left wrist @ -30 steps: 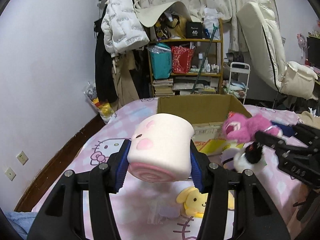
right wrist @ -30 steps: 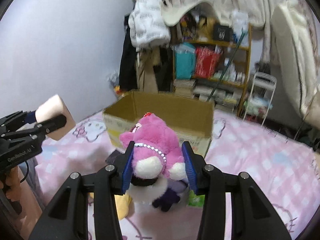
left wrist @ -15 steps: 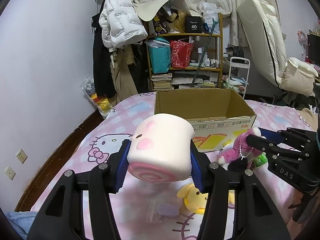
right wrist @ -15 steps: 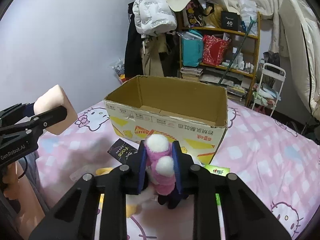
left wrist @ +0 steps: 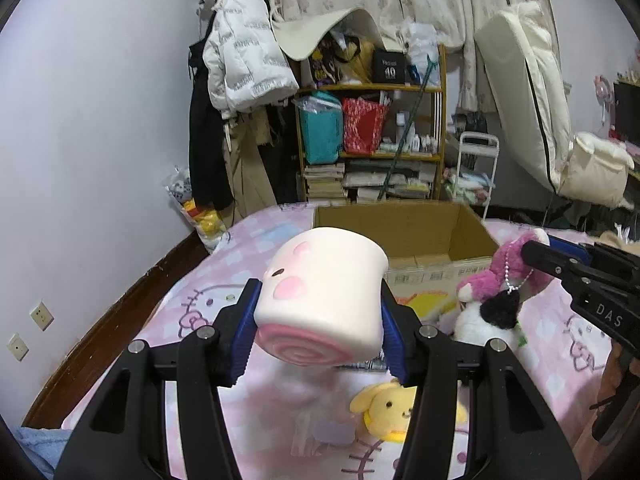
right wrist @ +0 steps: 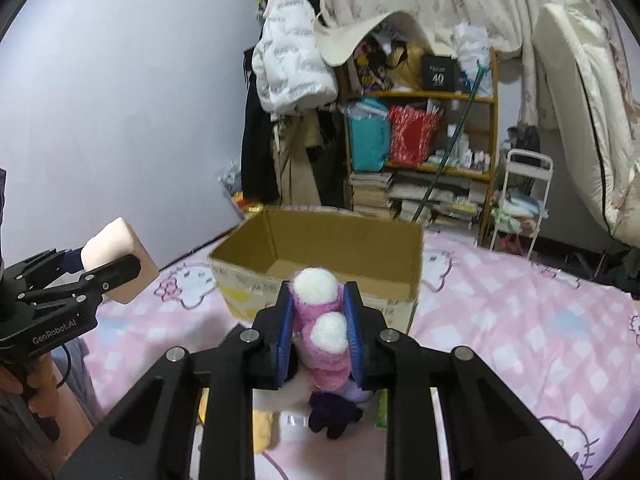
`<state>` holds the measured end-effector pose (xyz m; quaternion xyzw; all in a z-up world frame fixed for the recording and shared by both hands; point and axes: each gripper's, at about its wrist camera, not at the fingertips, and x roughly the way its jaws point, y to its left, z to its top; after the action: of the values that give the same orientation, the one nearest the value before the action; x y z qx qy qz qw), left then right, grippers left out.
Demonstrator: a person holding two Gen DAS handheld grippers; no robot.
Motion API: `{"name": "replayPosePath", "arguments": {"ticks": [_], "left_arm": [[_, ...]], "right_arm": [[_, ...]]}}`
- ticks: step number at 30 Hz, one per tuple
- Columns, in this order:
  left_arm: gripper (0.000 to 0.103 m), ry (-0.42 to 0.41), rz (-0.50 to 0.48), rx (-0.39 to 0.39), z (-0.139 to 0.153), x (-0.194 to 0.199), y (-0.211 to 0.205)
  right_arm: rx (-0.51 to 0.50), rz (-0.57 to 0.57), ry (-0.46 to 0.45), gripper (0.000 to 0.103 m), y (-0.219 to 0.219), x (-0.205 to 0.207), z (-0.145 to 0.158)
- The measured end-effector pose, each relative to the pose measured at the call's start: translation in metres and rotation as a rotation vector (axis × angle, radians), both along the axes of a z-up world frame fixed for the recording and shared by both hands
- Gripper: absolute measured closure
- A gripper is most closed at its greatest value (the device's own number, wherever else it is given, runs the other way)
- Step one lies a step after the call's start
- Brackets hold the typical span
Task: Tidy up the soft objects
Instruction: 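Lift the roll cushion with the left tool while the right tool lifts the pink bear over the box, then release the roll cushion into the box with the left tool while the right tool drops the pink bear in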
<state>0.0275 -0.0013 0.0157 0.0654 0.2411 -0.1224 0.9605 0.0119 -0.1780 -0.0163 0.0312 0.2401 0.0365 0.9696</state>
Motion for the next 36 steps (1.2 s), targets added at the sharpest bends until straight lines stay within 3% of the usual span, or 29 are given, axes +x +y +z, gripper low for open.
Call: {"name": "replayPosePath", "arguments": {"ticks": [11, 17, 23, 28, 36], "left_arm": [[0.049, -0.122, -0.015, -0.015, 0.048, 0.022, -0.015], [0.049, -0.167, -0.030, -0.006, 0.060, 0.047, -0.029], [0.049, -0.159, -0.033, -0.019, 0.061, 0.082, -0.040], [0.049, -0.120, -0.031, -0.016, 0.046, 0.106, -0.045], [0.046, 0.034, -0.077, 0.009, -0.002, 0.136, -0.055]], "right_arm": [[-0.023, -0.040, -0.105, 0.078, -0.018, 0.010, 0.047], [-0.055, -0.040, -0.145, 0.078, -0.023, 0.029, 0.060], [-0.088, -0.043, -0.183, 0.078, -0.028, 0.060, 0.072], [-0.130, -0.044, -0.182, 0.078, -0.026, 0.086, 0.069], [-0.107, -0.051, -0.042, 0.078, -0.030, 0.117, 0.019]]}}
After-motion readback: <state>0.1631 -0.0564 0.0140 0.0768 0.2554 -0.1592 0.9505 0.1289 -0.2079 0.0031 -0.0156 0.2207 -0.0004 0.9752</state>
